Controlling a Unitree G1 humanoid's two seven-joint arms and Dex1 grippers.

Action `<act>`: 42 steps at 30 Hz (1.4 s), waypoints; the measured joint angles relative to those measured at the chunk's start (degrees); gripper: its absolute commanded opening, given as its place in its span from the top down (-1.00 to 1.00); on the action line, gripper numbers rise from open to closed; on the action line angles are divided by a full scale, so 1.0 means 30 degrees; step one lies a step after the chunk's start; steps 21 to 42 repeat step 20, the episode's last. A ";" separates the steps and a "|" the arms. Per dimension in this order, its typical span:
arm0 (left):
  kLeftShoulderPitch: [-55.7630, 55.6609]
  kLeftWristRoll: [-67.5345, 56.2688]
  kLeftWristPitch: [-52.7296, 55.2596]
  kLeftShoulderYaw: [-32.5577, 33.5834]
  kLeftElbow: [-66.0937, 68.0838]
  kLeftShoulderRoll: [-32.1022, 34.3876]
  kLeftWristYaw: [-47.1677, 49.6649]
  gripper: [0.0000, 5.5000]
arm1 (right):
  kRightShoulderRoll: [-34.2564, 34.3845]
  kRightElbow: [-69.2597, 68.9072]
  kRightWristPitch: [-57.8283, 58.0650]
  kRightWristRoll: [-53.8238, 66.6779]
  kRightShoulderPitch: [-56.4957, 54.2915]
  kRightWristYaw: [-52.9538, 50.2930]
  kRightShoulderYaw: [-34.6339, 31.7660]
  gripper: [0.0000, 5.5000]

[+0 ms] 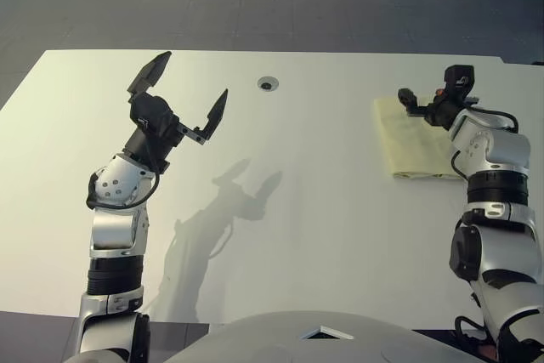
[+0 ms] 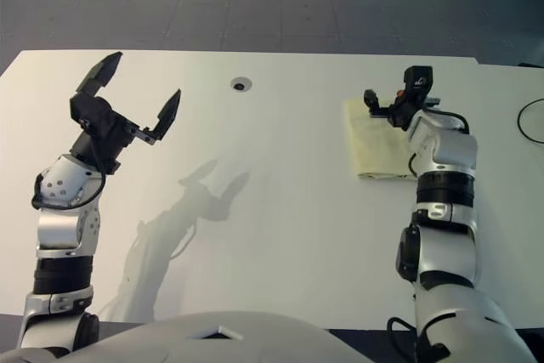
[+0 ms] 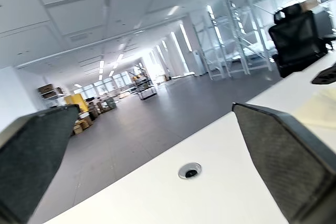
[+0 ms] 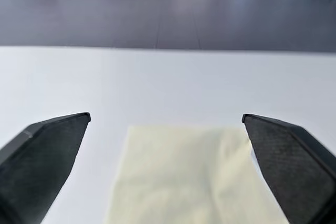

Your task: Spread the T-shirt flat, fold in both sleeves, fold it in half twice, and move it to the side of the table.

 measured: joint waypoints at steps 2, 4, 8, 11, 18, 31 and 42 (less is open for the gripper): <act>0.0051 0.0000 0.0087 0.0296 -0.0063 -0.0605 0.1119 -0.96 | 0.0451 -0.3088 0.0290 0.0224 0.1201 -0.0431 -0.0061 -0.95; 0.0139 0.0285 0.0168 0.0527 -0.0134 -0.1164 0.2263 -0.96 | 0.1202 -0.6043 0.0235 0.0199 0.2701 -0.0843 0.0208 -0.95; 0.1203 0.2407 0.0352 0.0436 -0.0073 -0.2250 0.4837 -0.96 | 0.3609 -1.1803 -0.3675 -0.1844 0.7474 -0.2470 0.2994 -0.95; 0.2126 0.3921 0.0336 -0.0229 0.0477 -0.2645 0.5658 -0.96 | 0.4742 -1.2532 -0.7997 -0.5299 1.1193 -0.4497 0.5601 -0.95; 0.3255 0.4641 -0.0320 -0.0256 0.0568 -0.2660 0.6388 -0.90 | 0.5872 -1.1783 -1.1552 -0.7276 1.3366 -0.5288 0.6781 -0.91; 0.3632 0.4498 -0.0319 -0.0251 0.0559 -0.2670 0.6344 -0.79 | 0.6273 -1.1787 -1.1914 -0.7382 1.4149 -0.5361 0.7075 -0.85; 0.3632 0.4498 -0.0319 -0.0251 0.0559 -0.2670 0.6344 -0.79 | 0.6273 -1.1787 -1.1914 -0.7382 1.4149 -0.5361 0.7075 -0.85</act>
